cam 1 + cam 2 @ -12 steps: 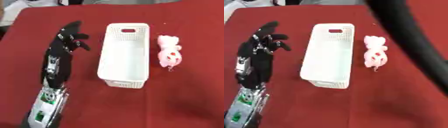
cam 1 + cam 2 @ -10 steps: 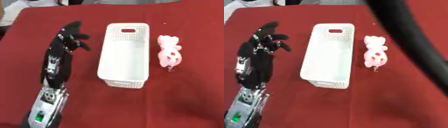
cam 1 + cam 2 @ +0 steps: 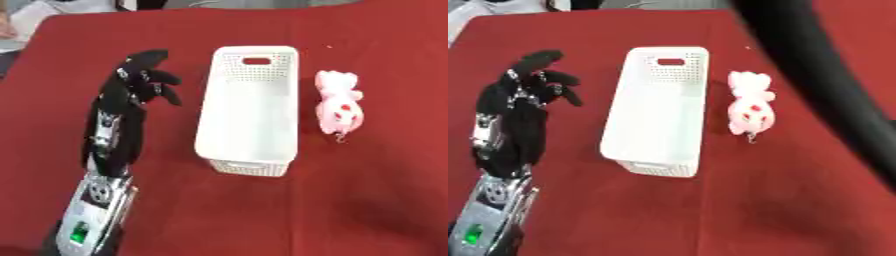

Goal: Pick up objects on the table and place them in the box.

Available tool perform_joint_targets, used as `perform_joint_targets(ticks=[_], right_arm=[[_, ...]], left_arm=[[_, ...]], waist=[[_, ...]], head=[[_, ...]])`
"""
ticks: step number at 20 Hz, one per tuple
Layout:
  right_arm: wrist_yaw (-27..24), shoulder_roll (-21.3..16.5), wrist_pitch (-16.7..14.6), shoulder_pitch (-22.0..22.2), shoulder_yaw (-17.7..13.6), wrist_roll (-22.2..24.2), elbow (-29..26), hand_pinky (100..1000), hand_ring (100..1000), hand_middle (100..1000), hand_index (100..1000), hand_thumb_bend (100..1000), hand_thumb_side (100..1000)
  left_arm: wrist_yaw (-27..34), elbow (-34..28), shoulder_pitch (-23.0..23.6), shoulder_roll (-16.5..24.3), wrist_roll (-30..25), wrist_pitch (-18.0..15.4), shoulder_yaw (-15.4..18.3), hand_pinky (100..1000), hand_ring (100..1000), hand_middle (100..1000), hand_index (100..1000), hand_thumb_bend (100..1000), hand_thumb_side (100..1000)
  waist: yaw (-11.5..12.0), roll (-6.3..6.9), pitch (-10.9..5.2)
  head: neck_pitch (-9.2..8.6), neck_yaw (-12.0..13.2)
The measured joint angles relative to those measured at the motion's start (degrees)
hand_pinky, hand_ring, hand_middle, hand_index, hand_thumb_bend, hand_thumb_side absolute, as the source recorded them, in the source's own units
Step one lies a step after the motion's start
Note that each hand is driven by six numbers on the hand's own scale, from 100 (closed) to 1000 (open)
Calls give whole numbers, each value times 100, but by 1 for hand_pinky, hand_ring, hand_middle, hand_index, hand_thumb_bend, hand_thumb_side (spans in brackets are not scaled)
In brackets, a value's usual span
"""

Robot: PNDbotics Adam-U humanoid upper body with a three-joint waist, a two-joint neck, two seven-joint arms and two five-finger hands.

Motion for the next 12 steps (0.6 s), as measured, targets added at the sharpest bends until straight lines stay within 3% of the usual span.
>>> perform_joint_targets(ticks=[5, 8, 12], right_arm=[[10, -2, 36, 0, -3, -4, 0, 630, 781, 815, 832, 100, 776], [142, -102, 274, 2, -4, 129, 0, 648, 805, 848, 854, 117, 783], [644, -554, 602, -4, 4, 458, 0, 646, 804, 850, 854, 139, 793]], left_arm=[[0, 0, 1, 0, -11, 4, 0, 396, 601, 767, 784, 118, 934], [-2, 0, 3, 0, -20, 3, 0, 391, 596, 764, 779, 119, 935], [-8, 0, 53, 5, -42, 25, 0, 376, 588, 761, 777, 120, 936]], waist=[[58, -7, 0], [85, -61, 0], [74, -147, -9]], head=[[22, 7], [22, 19], [21, -295]])
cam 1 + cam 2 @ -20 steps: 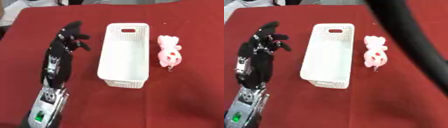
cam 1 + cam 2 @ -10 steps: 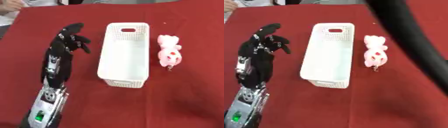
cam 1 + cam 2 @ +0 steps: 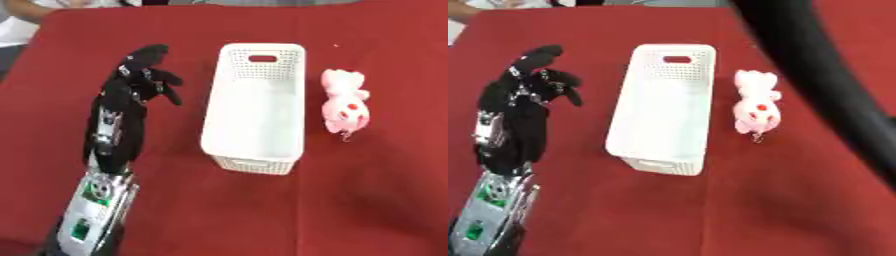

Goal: Pick up objects on the table and place them in the box.

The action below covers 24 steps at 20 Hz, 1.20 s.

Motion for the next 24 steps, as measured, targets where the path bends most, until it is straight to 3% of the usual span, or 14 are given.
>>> perform_joint_targets(ticks=[1, 2, 7, 8, 9, 12, 16, 21, 23, 24], right_arm=[[134, -137, 58, -7, 10, 58, 0, 646, 803, 859, 854, 210, 906], [262, -294, 110, -27, 29, 103, 0, 652, 808, 852, 858, 156, 796], [1144, -1243, 472, -118, 138, 383, 0, 697, 848, 890, 888, 215, 822], [1311, -1422, 540, -128, 177, 435, 0, 697, 848, 886, 888, 203, 742], [1466, -1583, 594, -144, 218, 486, -1, 697, 847, 890, 887, 239, 813], [1840, -2003, 738, -226, 345, 630, -1, 692, 845, 893, 886, 248, 815], [2109, -2219, 1045, -480, 504, 937, -1, 697, 850, 902, 889, 263, 821], [2097, -2207, 1420, -924, 699, 1366, -1, 697, 845, 902, 928, 208, 838], [1993, -2184, 1458, -1051, 745, 1435, -1, 698, 851, 903, 963, 304, 767], [1918, -2164, 1465, -1119, 756, 1442, -1, 699, 852, 903, 964, 169, 815]], left_arm=[[-2, 0, 3, 1, -2, 2, 0, 376, 587, 760, 777, 119, 936], [-7, 0, 4, 2, -4, 4, 0, 373, 586, 760, 777, 119, 936], [-36, 0, 34, 50, -26, 25, 0, 369, 583, 757, 776, 119, 937], [-38, 0, 45, 50, -27, 27, 0, 368, 582, 756, 776, 119, 938], [-39, 0, 48, 50, -29, 29, 0, 367, 580, 755, 775, 119, 939], [-40, 0, 52, 51, -50, 47, -1, 364, 576, 752, 774, 119, 940], [-41, 0, 78, 51, -75, 52, -2, 362, 572, 749, 774, 118, 940], [-41, 0, 82, 52, -98, 57, -6, 361, 570, 748, 774, 118, 940], [-41, 0, 82, 52, -110, 56, -18, 361, 570, 748, 774, 117, 939], [-41, 0, 82, 52, -117, 60, -21, 361, 571, 748, 774, 121, 953]], waist=[[-5, -8, -4], [-9, -13, -13], [-24, -46, -32], [-26, -55, -33], [-28, -58, -33], [-44, -58, -33], [-40, -55, -33], [14, -51, -33], [14, -50, -34], [14, -49, -34]], head=[[-5, -114], [-12, -220], [-124, -620], [-153, -660], [-163, -698], [-215, -849], [-255, -928], [-257, -972], [-257, -971], [-255, -966]])
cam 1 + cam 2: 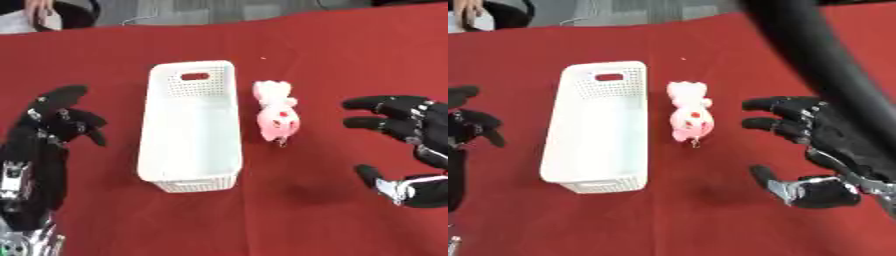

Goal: Pick up objects on the table and place them in the box.

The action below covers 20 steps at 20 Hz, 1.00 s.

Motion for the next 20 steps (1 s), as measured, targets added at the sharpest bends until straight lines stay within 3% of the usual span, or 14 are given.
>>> perform_joint_targets(ticks=[1, 7, 20], right_arm=[[-87, 4, 12, -50, 5, 2, 0, 708, 860, 910, 969, 347, 759], [-435, -5, 199, -456, -14, 184, 80, 754, 891, 955, 1000, 315, 883], [-169, 137, -5, -1361, 238, 525, 809, 727, 855, 920, 963, 311, 865]], left_arm=[[0, 0, 4, 0, -4, 3, -3, 362, 571, 748, 774, 116, 938], [-33, 0, 18, 1, -13, 11, -10, 362, 569, 748, 772, 114, 938], [-59, 0, 19, 47, -80, 47, -16, 362, 565, 749, 768, 112, 938]], waist=[[0, 1, -3], [0, -2, -42], [57, -19, -59]], head=[[4, 13], [54, 157], [59, 223]])
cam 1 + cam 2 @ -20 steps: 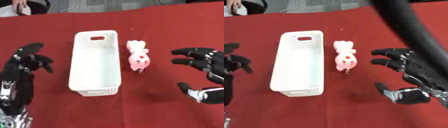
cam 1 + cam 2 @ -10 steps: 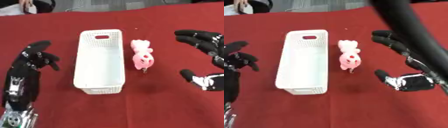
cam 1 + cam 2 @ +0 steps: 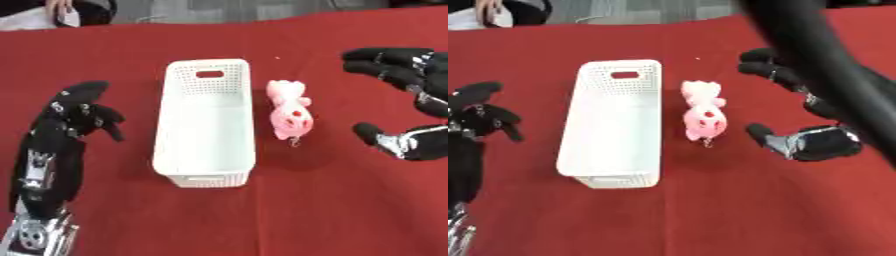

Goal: Pick up objects on the table and place them in the box.

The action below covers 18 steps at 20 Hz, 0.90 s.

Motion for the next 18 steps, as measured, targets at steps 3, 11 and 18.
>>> perform_joint_targets(ticks=[3, 11, 18], right_arm=[[102, 165, -87, -181, 101, 39, 193, 739, 852, 920, 934, 320, 864], [387, 547, -277, -558, 205, 169, 741, 728, 836, 873, 894, 310, 851], [1047, 1071, -447, -768, 272, 50, 1085, 703, 778, 807, 840, 337, 858]], left_arm=[[0, 0, 0, 0, -31, 7, -19, 362, 563, 749, 767, 111, 939], [0, 0, 0, 0, -116, 26, -36, 361, 560, 750, 766, 109, 940], [2, 0, 0, -2, -181, 38, -71, 362, 559, 751, 763, 108, 940]], waist=[[16, 5, 0], [44, 27, -1], [73, 76, -1]], head=[[0, -2], [0, -30], [-1, -85]])
